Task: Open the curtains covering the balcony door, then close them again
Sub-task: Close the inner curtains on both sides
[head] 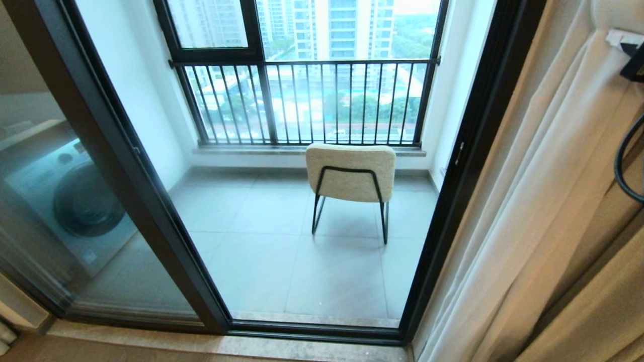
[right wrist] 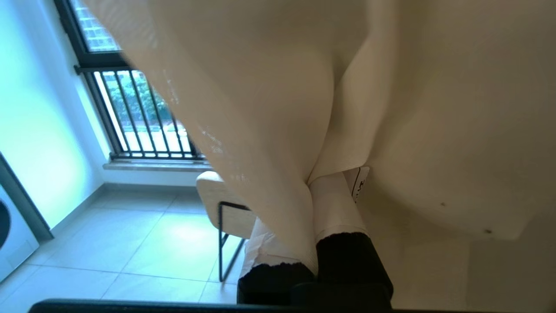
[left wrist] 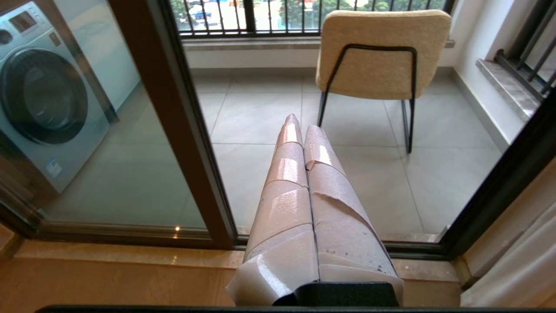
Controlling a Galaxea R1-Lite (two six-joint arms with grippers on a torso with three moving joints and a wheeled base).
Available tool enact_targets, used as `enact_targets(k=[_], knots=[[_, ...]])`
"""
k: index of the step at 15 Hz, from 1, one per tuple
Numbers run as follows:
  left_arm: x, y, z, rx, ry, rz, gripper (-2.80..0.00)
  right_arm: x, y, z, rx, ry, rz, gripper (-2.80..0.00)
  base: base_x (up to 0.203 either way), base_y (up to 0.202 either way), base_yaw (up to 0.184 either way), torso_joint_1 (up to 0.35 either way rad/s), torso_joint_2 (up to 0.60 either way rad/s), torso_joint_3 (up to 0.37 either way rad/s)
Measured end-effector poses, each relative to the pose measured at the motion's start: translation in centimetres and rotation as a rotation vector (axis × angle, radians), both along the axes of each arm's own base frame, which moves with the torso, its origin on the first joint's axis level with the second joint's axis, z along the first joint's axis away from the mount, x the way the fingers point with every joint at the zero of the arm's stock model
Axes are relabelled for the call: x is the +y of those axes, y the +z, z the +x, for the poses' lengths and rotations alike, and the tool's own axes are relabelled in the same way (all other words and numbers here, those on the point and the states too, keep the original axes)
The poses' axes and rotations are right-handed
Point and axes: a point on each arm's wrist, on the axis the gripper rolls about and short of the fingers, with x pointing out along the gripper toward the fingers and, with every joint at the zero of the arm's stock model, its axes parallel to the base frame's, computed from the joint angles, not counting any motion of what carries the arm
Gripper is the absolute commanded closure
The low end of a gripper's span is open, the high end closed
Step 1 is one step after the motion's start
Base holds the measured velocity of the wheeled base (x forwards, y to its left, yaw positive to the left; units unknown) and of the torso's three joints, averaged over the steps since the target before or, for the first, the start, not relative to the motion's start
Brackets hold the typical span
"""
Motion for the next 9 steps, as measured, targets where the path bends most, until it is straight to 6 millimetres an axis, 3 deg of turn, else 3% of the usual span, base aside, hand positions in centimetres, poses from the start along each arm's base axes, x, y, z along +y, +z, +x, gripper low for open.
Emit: enact_targets(k=[9], knots=[[0.00,-0.01,0.00,0.001,0.000,0.003,0.00,0.00,0.01,-0.01,-0.001,0.000,0.000,0.00,0.000,0.191,-0.001,0.005,0.00,0.002]])
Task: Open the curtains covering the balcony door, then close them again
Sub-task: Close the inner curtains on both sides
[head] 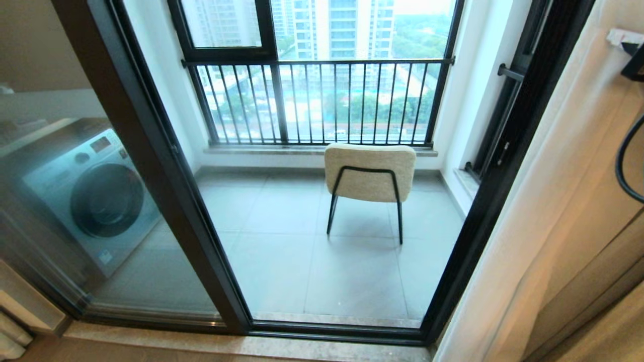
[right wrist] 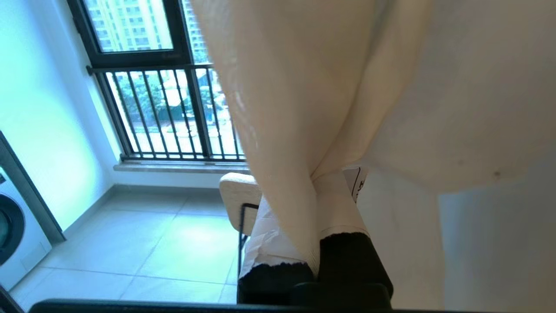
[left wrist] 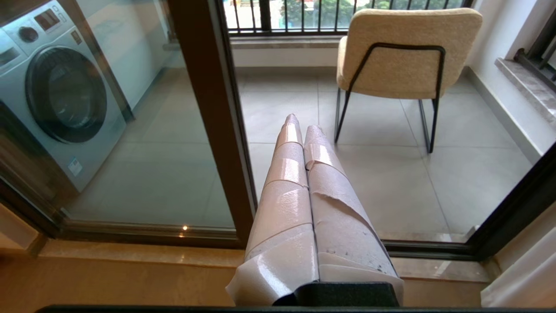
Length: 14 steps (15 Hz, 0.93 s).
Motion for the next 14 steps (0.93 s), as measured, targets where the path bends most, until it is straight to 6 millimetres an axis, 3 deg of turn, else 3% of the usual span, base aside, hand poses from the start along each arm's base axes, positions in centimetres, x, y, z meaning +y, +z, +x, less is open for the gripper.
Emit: enact_targets(k=[14], knots=[[0.00,0.01,0.00,-0.001,0.000,-0.002,0.00,0.01,0.00,-0.07,0.000,0.001,0.000,0.00,0.000,0.192,0.001,0.003,0.00,0.002]])
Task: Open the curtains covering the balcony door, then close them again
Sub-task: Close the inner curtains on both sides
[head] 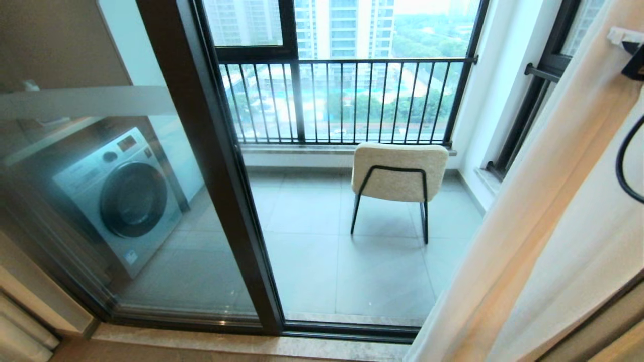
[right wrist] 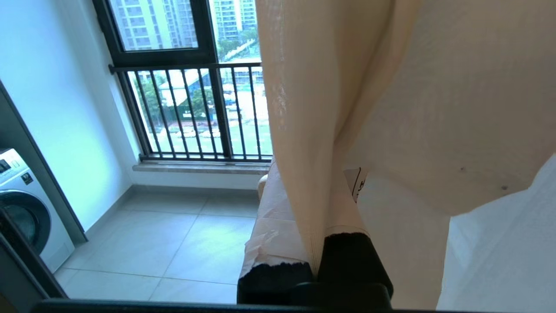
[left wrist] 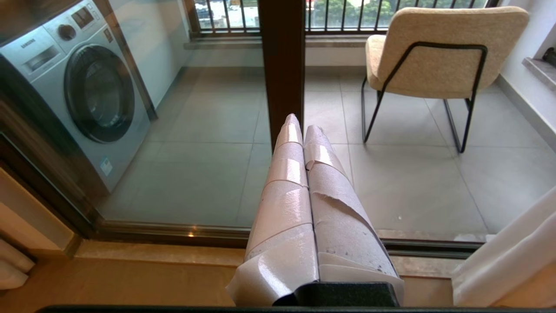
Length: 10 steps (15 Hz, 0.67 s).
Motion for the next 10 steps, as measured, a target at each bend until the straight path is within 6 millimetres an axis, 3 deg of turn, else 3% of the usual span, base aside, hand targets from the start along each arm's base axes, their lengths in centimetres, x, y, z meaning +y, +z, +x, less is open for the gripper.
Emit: enact_targets(k=[10], knots=[[0.00,-0.01,0.00,0.001,0.000,0.003,0.00,0.02,0.18,-0.10,-0.047,0.001,-0.002,0.00,0.000,0.181,0.001,0.003,0.00,0.003]])
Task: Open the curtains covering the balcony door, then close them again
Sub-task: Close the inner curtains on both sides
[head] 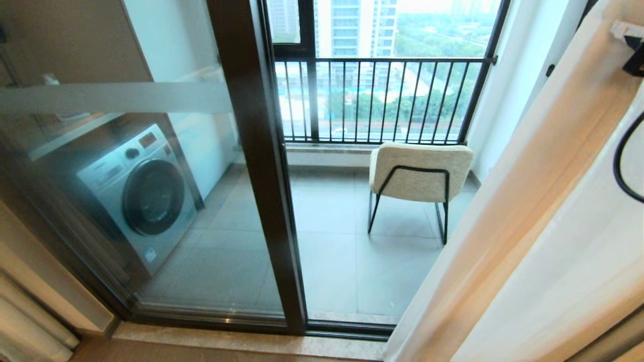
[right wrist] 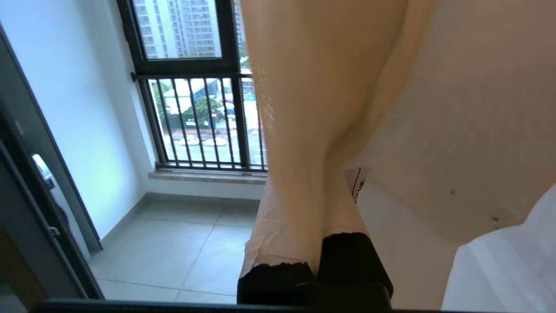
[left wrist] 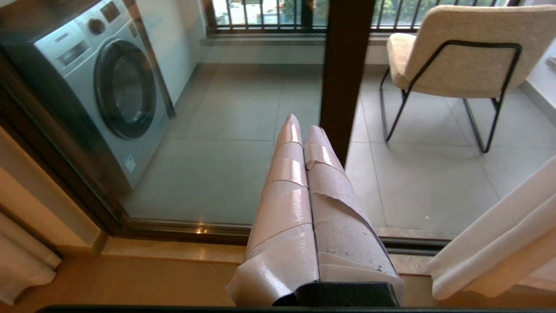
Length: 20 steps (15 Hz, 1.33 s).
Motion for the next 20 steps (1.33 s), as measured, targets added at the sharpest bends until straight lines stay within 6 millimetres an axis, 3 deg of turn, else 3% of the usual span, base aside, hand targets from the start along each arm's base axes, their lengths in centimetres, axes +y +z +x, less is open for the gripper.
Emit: enact_targets(k=[20], knots=[[0.00,0.00,0.00,0.000,0.000,0.004,0.00,0.00,0.21,-0.22,-0.021,0.001,0.001,0.00,0.000,0.184,0.002,0.002,0.00,0.002]])
